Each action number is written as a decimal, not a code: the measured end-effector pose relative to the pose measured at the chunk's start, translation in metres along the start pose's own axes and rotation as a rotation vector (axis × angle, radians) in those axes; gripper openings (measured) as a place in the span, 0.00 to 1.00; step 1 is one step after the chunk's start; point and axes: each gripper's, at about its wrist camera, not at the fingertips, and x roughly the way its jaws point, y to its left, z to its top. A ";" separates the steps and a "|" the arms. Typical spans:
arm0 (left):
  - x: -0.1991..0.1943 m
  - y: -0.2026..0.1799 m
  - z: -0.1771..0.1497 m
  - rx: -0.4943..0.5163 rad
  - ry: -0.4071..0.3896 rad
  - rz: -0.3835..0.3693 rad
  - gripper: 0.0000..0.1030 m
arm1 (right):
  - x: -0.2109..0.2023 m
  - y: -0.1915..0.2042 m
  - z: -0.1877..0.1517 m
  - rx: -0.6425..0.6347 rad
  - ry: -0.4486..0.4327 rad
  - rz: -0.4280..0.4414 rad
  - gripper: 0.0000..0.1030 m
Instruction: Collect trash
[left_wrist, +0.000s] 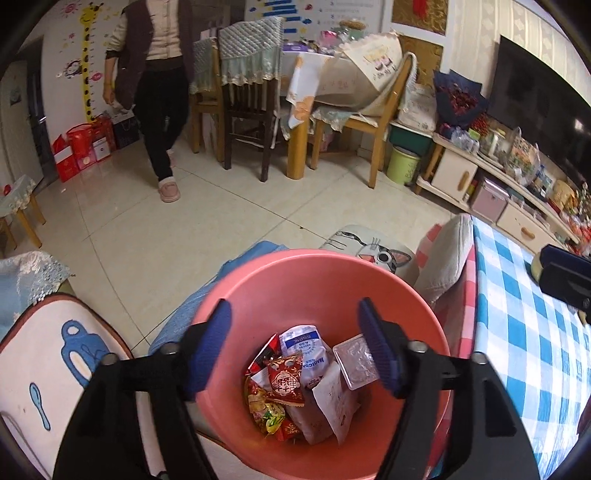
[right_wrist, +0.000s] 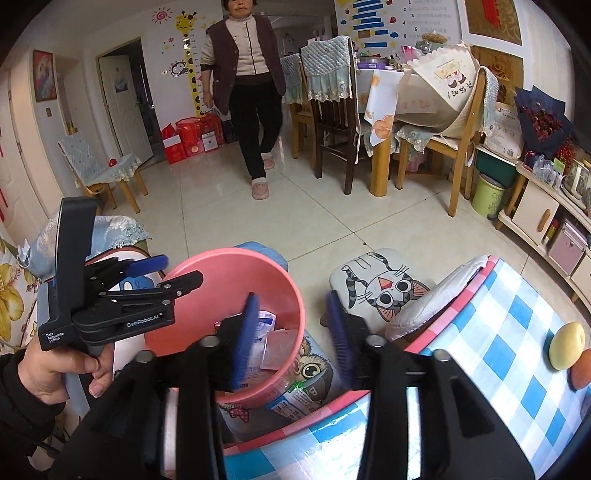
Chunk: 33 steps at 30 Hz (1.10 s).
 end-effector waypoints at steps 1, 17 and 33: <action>-0.002 0.000 -0.001 -0.005 -0.005 0.009 0.76 | -0.005 -0.001 -0.002 0.003 -0.012 -0.004 0.58; -0.063 -0.091 -0.020 0.116 -0.056 -0.096 0.87 | -0.128 -0.086 -0.112 0.199 -0.092 -0.178 0.89; -0.111 -0.246 -0.047 0.322 -0.077 -0.273 0.87 | -0.252 -0.159 -0.212 0.311 -0.160 -0.417 0.91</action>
